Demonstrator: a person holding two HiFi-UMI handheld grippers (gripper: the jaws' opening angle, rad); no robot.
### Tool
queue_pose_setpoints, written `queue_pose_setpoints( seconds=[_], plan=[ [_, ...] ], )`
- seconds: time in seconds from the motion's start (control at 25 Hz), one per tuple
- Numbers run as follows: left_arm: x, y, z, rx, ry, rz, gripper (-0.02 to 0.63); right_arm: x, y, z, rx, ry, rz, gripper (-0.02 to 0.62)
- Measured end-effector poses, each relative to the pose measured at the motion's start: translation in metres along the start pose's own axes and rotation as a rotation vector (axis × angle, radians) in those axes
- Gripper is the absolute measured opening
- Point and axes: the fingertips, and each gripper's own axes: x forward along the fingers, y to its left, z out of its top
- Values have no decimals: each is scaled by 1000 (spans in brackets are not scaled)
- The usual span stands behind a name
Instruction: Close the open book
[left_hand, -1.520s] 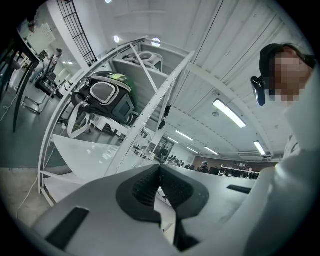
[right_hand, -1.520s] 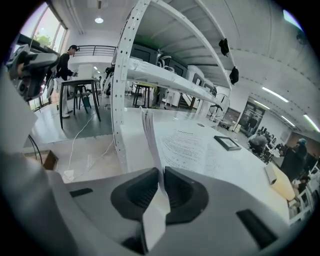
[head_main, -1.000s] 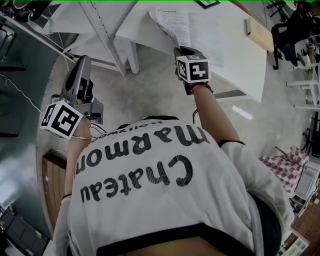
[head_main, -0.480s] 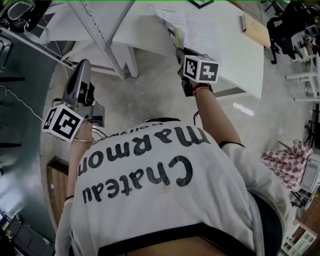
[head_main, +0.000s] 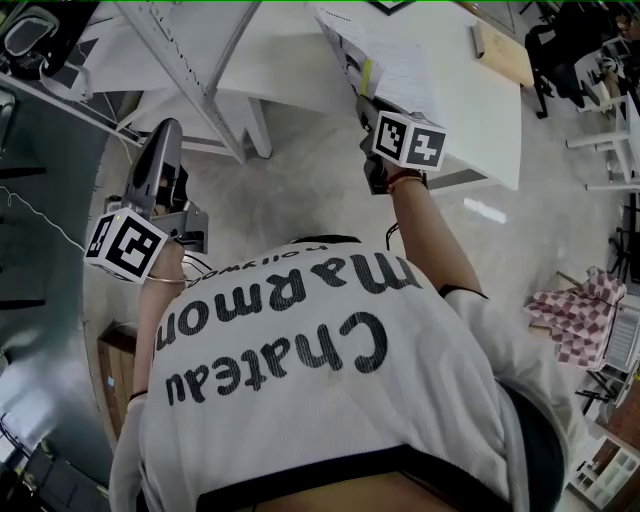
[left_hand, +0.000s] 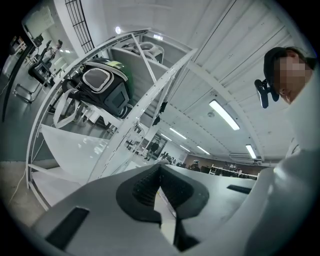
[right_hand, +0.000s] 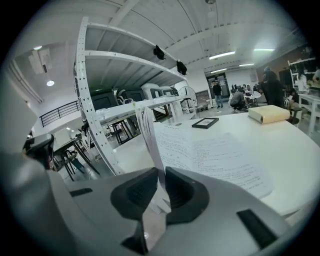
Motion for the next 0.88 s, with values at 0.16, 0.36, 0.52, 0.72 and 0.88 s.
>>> queue_pose_setpoints(
  seconds=[0.16, 0.36, 0.52, 0.72, 0.88],
  plan=[
    [6, -3, -1, 1, 6, -13, 23, -5, -6, 2, 2, -8, -12, 60],
    [14, -7, -2, 0, 21, -38, 23, -9, -13, 4, 3, -19, -39, 60],
    [19, -8, -2, -1, 23, -44, 23, -15, -22, 4, 19, -24, -59, 58],
    [26, -12, -6, -5, 32, -57, 23, -20, -32, 5, -45, -13, -107, 55],
    [29, -13, -9, -6, 38, -60, 23, -21, -38, 5, -120, -2, -141, 54]
  ],
)
